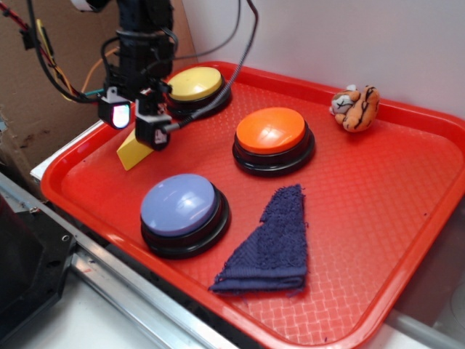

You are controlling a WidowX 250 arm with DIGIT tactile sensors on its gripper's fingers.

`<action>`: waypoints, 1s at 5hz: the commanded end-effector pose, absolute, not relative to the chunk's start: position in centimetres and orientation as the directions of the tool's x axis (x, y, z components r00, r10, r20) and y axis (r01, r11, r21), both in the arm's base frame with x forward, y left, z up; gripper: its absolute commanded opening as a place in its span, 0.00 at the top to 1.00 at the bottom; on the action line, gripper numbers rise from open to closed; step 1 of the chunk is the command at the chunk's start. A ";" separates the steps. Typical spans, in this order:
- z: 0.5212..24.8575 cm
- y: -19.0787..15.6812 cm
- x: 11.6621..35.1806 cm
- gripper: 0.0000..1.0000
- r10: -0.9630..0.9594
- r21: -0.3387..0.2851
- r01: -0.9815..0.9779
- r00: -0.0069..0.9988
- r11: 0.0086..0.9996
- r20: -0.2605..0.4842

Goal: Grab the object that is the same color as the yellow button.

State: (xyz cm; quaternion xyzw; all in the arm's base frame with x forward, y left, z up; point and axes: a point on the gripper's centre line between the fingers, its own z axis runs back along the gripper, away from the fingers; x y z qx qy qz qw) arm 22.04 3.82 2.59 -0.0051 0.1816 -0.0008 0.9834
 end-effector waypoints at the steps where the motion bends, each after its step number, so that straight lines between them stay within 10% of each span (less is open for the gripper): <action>1: 1.1 4.0 22.5 0.00 -0.014 -0.008 0.012 0.930 1.000 -0.367; 2: 0.5 4.4 22.3 0.05 -0.006 -0.021 -0.003 0.922 1.000 -0.386; 3: 0.3 4.2 22.4 1.00 -0.036 -0.038 0.023 0.926 0.999 -0.376; 5: 1.4 3.7 22.3 1.00 -0.050 -0.055 0.032 0.936 0.998 -0.350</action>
